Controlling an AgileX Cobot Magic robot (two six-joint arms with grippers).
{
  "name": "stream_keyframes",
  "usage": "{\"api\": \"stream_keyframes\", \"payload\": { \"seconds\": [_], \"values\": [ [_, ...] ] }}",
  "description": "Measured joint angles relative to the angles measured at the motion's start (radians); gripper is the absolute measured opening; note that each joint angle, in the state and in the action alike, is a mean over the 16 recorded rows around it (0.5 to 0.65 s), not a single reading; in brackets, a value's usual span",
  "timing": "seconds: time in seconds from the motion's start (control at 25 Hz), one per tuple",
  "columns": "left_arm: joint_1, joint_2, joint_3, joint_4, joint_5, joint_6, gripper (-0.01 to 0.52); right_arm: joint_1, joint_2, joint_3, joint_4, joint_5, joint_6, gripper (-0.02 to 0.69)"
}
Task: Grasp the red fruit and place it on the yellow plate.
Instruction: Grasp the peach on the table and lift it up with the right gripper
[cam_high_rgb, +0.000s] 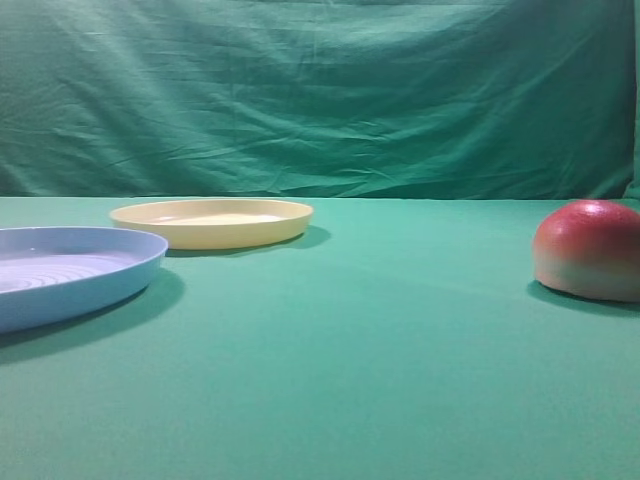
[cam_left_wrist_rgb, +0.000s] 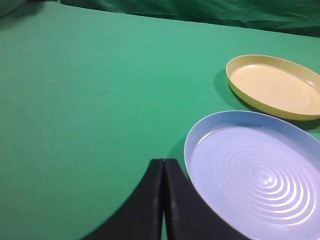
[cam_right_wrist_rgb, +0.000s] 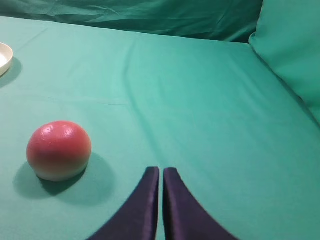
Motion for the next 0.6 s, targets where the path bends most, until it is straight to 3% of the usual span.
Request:
{"api": "stream_keyframes", "payload": {
  "seconds": [0.32, 0.6],
  "values": [
    [0.000, 0.000, 0.000, 0.000, 0.000, 0.000, 0.000, 0.000, 0.000, 0.000, 0.013, -0.026, 0.001, 0.000],
    [0.000, 0.000, 0.000, 0.000, 0.000, 0.000, 0.000, 0.000, 0.000, 0.000, 0.048, -0.155, 0.008, 0.000]
  ]
}}
